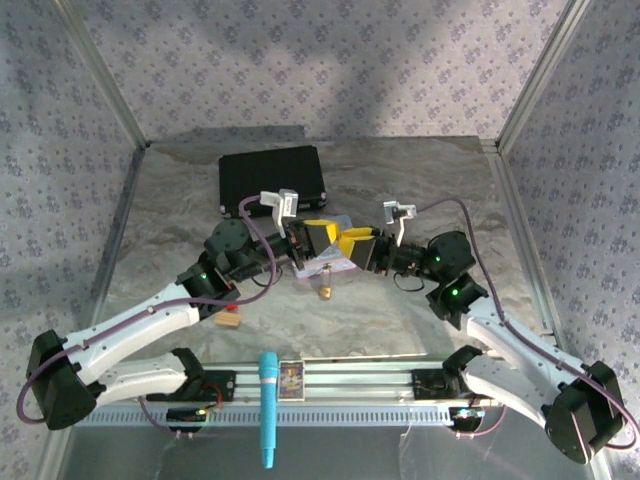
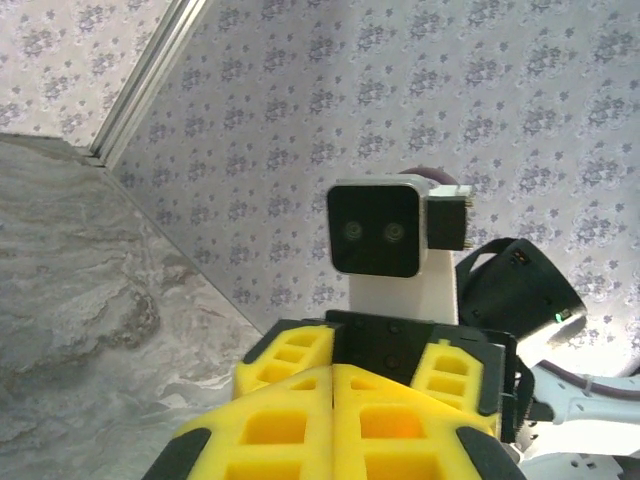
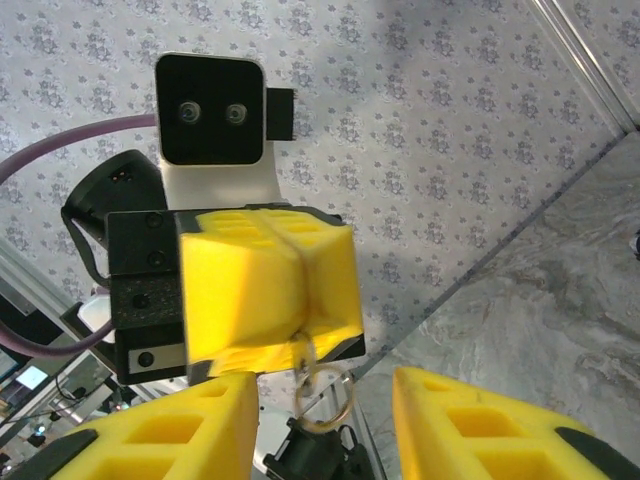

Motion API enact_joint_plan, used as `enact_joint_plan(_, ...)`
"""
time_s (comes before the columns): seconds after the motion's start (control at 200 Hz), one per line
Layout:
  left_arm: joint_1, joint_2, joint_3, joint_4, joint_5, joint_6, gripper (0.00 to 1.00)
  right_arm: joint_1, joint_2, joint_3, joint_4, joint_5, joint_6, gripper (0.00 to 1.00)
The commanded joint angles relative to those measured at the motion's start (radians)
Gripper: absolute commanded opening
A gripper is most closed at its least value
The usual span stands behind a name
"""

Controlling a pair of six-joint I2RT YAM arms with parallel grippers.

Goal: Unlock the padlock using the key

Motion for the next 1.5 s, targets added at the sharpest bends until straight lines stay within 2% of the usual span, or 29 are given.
enact_joint_plan(0.0, -0.015, 0.008, 0.043, 0.046, 0.027, 0.000, 0.00, 0.000, 0.005, 0.010, 0.057, 0.001, -0.009, 0.35)
enact_joint_plan(0.16, -0.019, 0.009, 0.041, 0.032, 0.018, 0.000, 0.00, 0.000, 0.005, 0.010, 0.072, 0.006, 0.003, 0.31)
enact_joint_plan(0.235, -0.019, 0.011, 0.037, 0.037, 0.018, -0.005, 0.00, 0.001, 0.007, 0.009, 0.072, 0.004, 0.001, 0.20)
enact_joint_plan(0.385, -0.019, 0.008, 0.035, 0.030, 0.009, -0.004, 0.00, 0.005, 0.017, 0.004, 0.078, 0.000, 0.006, 0.19)
enact_joint_plan(0.46, -0.019, 0.007, 0.036, 0.022, 0.004, -0.004, 0.00, 0.007, 0.015, 0.002, 0.079, 0.002, 0.008, 0.00)
enact_joint_plan(0.61, -0.019, 0.007, 0.032, 0.018, -0.011, -0.014, 0.00, 0.003, 0.002, -0.006, 0.055, 0.021, 0.003, 0.00)
enact_joint_plan(0.695, -0.020, 0.001, 0.024, 0.003, -0.070, -0.033, 0.00, 0.002, -0.003, -0.016, 0.049, 0.029, 0.002, 0.00)
enact_joint_plan(0.725, -0.019, -0.004, 0.020, -0.002, -0.092, -0.036, 0.15, 0.002, -0.003, -0.020, 0.045, 0.033, 0.000, 0.00)
enact_joint_plan(0.78, -0.020, -0.018, 0.007, -0.011, -0.144, -0.039, 0.61, 0.001, -0.006, -0.030, 0.042, 0.046, -0.003, 0.00)
enact_joint_plan(0.8, -0.019, -0.025, 0.002, -0.013, -0.165, -0.040, 0.74, 0.001, -0.006, -0.033, 0.039, 0.052, -0.004, 0.00)
enact_joint_plan(0.835, -0.019, -0.036, -0.009, -0.017, -0.204, -0.041, 0.91, -0.001, -0.011, -0.035, 0.024, 0.061, -0.012, 0.00)
enact_joint_plan(0.87, -0.019, -0.050, -0.020, -0.028, -0.245, -0.045, 1.00, -0.004, -0.014, -0.037, 0.001, 0.070, -0.020, 0.00)
enact_joint_plan(0.96, -0.019, -0.076, -0.029, -0.097, -0.344, -0.054, 1.00, -0.004, -0.030, -0.036, -0.072, 0.104, -0.057, 0.00)
enact_joint_plan(1.069, -0.017, -0.082, -0.007, -0.268, -0.452, -0.073, 1.00, -0.010, -0.043, -0.030, -0.164, 0.140, -0.097, 0.00)
enact_joint_plan(1.124, -0.019, -0.077, -0.002, -0.333, -0.485, -0.076, 0.93, -0.010, -0.047, -0.027, -0.220, 0.156, -0.114, 0.00)
enact_joint_plan(1.254, -0.020, -0.060, -0.015, -0.400, -0.487, -0.078, 0.84, -0.023, -0.058, -0.057, -0.286, 0.210, -0.123, 0.00)
enact_joint_plan(1.339, -0.020, -0.020, 0.012, -0.529, -0.523, -0.097, 0.80, -0.034, -0.071, -0.087, -0.327, 0.260, -0.123, 0.00)
enact_joint_plan(1.429, -0.036, 0.058, 0.056, -0.628, -0.489, -0.038, 0.76, -0.048, -0.093, -0.116, -0.385, 0.319, -0.129, 0.00)
enact_joint_plan(1.494, -0.069, 0.115, 0.086, -0.696, -0.508, -0.015, 0.75, -0.064, -0.103, -0.135, -0.404, 0.332, -0.124, 0.00)
